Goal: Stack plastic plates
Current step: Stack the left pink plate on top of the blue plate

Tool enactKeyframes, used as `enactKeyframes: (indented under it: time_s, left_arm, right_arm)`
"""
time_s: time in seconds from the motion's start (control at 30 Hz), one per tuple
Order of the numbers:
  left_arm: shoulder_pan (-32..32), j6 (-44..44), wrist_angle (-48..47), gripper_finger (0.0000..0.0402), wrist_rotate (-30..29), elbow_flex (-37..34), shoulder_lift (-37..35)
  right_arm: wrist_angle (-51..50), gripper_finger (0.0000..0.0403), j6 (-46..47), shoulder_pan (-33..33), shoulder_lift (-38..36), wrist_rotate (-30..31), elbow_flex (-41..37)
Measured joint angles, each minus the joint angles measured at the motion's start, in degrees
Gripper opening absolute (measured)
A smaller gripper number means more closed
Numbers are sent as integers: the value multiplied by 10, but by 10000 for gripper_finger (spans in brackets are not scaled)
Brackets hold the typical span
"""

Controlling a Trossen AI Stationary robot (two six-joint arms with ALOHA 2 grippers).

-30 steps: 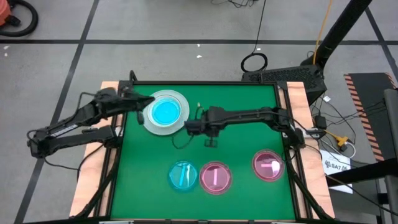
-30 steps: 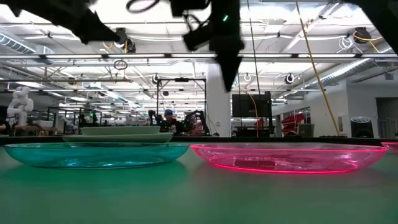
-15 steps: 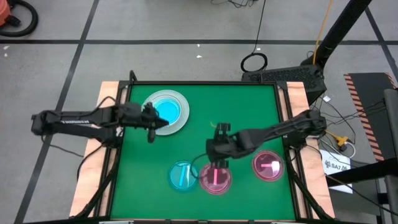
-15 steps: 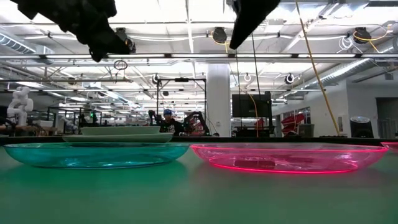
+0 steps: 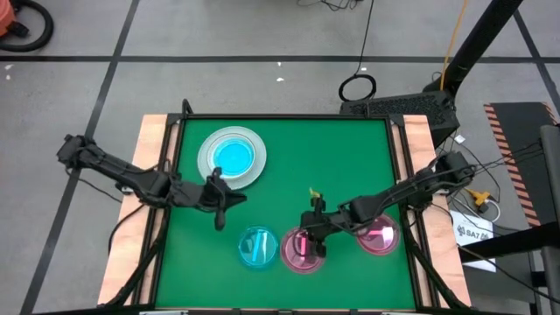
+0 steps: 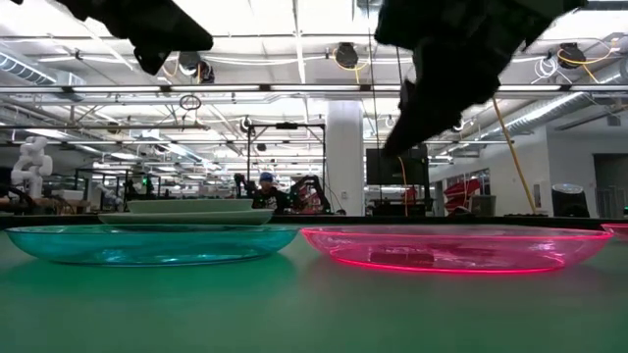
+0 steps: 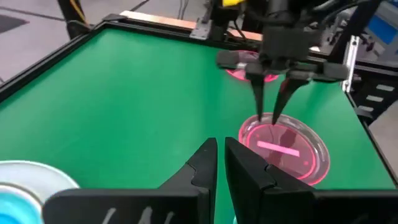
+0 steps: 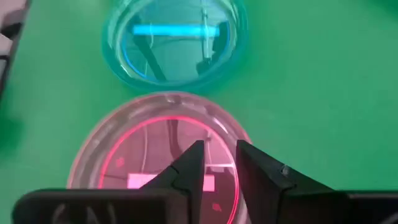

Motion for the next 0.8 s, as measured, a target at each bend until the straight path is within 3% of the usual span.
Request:
enactKeyframes:
  time_s: [0.4,0.8]
  left_arm:
    - [-16,55,55,37,-13,0,33]
    - [-16,74,47,37,-14,0,33]
  right_arm:
    - [15,193,12,-6,34,50,-25]
    - [-4,189,38,-25,76,16,-26]
